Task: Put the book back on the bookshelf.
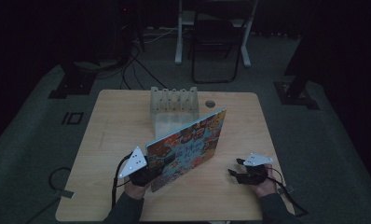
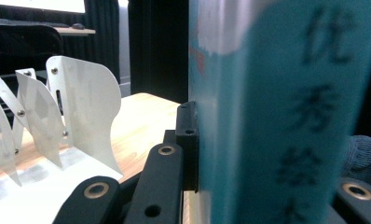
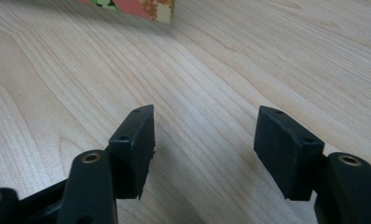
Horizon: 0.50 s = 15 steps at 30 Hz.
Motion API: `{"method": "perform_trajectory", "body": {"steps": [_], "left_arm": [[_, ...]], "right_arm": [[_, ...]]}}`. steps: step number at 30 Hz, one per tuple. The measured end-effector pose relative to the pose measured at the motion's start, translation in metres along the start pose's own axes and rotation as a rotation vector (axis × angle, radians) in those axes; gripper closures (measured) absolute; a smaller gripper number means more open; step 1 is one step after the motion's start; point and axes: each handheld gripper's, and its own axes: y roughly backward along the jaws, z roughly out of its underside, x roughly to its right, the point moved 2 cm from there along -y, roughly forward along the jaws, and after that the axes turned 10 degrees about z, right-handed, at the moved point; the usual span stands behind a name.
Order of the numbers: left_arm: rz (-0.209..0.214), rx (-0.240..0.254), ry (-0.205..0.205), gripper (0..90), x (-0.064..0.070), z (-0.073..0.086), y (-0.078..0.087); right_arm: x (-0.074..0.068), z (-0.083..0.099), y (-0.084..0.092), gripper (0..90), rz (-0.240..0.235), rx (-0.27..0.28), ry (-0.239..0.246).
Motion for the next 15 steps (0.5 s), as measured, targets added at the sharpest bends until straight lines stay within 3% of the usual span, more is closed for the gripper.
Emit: {"method": "perform_trajectory", "body": {"steps": [10,15], "left_arm": [[-0.023,0.007,0.007,81.6,-0.0026,-0.0013,0.0064],[-0.038,0.011,0.011,81.6,-0.0042,-0.0018,0.01]], "right_arm": [[-0.0022,-0.0005,-0.0021,32.8,0.003,-0.023,0.02],[-0.002,-0.0007,-0.0032,26.6,-0.006,-0.035,0.012]]}}
